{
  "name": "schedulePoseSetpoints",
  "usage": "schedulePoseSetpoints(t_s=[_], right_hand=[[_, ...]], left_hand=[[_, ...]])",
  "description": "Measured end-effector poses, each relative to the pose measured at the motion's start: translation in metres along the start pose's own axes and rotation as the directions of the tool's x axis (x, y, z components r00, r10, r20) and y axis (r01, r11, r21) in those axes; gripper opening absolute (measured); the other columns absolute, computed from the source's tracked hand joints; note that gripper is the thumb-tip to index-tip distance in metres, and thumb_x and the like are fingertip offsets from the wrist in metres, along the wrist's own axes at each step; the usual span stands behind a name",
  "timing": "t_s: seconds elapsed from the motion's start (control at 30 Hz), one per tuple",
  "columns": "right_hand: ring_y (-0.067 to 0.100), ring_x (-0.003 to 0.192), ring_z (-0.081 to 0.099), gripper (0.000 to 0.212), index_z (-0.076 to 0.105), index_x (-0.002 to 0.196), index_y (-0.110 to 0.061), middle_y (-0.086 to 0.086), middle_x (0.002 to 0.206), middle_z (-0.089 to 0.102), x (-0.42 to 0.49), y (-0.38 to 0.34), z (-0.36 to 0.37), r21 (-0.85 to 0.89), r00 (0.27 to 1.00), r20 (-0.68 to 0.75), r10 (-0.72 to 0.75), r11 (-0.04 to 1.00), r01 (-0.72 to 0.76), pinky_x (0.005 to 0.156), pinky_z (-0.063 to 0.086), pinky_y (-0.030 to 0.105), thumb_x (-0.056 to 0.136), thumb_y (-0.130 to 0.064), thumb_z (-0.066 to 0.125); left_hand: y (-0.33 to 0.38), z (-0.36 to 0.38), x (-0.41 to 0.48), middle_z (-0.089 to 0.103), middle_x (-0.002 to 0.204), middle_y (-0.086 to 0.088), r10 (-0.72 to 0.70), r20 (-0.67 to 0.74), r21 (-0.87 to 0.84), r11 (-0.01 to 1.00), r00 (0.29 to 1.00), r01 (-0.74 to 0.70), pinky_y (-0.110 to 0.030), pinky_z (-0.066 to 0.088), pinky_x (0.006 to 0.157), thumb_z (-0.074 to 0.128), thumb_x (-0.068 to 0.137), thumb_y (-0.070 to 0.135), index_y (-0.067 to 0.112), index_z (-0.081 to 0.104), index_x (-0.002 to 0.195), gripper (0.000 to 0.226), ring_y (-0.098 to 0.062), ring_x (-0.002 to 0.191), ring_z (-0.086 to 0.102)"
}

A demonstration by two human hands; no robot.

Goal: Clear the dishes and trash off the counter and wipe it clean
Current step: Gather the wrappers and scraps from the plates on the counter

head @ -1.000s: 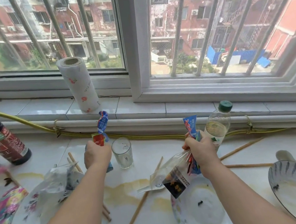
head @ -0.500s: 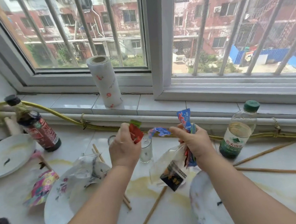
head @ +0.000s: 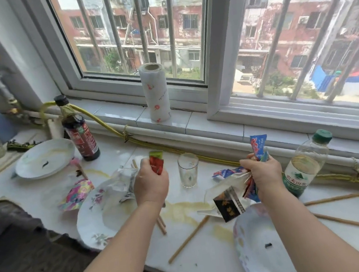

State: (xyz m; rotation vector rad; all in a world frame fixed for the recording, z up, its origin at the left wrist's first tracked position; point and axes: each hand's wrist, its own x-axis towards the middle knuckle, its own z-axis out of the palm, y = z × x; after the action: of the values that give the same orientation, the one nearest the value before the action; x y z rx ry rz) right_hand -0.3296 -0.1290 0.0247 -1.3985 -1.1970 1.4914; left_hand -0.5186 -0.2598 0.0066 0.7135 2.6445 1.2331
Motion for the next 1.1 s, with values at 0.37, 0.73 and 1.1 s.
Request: schedulePoseSetpoints(t_s=[0.37,0.73,1.1], right_hand=[[0.034,0.074,0.059,0.018,0.052,0.088,-0.01,0.018,0.083,0.061,0.038,0.027,0.036,-0.589,0.984,0.149,0.101,0.808,0.006,0.068,0.05,0.041,0.075,-0.014,0.064],[0.022,0.069,0.056,0.021,0.05,0.094,-0.011,0.008,0.078,0.058,0.069,0.027,0.07,-0.957,0.982,0.086,0.168,0.288,0.034,0.06,0.045,0.027,0.081,-0.021,0.062],[0.028,0.084,0.057,0.028,0.057,0.1,-0.017,0.003,0.083,0.057,0.066,0.045,0.082,-0.99,0.997,0.016,0.069,0.142,0.006,0.067,0.043,0.029,0.085,-0.04,0.059]], left_hand=[[-0.052,-0.043,0.0,0.055,0.079,-0.002,-0.142,-0.086,0.093,0.984,0.986,0.15,-0.031,0.037,0.065,0.054,0.091,0.02,0.012,0.05,0.103,0.015,-0.027,0.075,0.052],[-0.074,-0.053,0.067,0.048,0.118,-0.005,-0.117,0.068,0.32,0.943,0.991,0.09,-0.034,0.043,0.078,0.073,0.072,0.051,0.018,0.044,0.128,0.071,-0.027,0.102,0.054],[-0.096,-0.041,0.095,0.053,0.101,-0.002,-0.116,0.136,0.412,0.91,0.984,0.05,-0.031,0.042,0.073,0.062,0.083,0.046,0.016,0.059,0.098,0.033,-0.024,0.094,0.055]])
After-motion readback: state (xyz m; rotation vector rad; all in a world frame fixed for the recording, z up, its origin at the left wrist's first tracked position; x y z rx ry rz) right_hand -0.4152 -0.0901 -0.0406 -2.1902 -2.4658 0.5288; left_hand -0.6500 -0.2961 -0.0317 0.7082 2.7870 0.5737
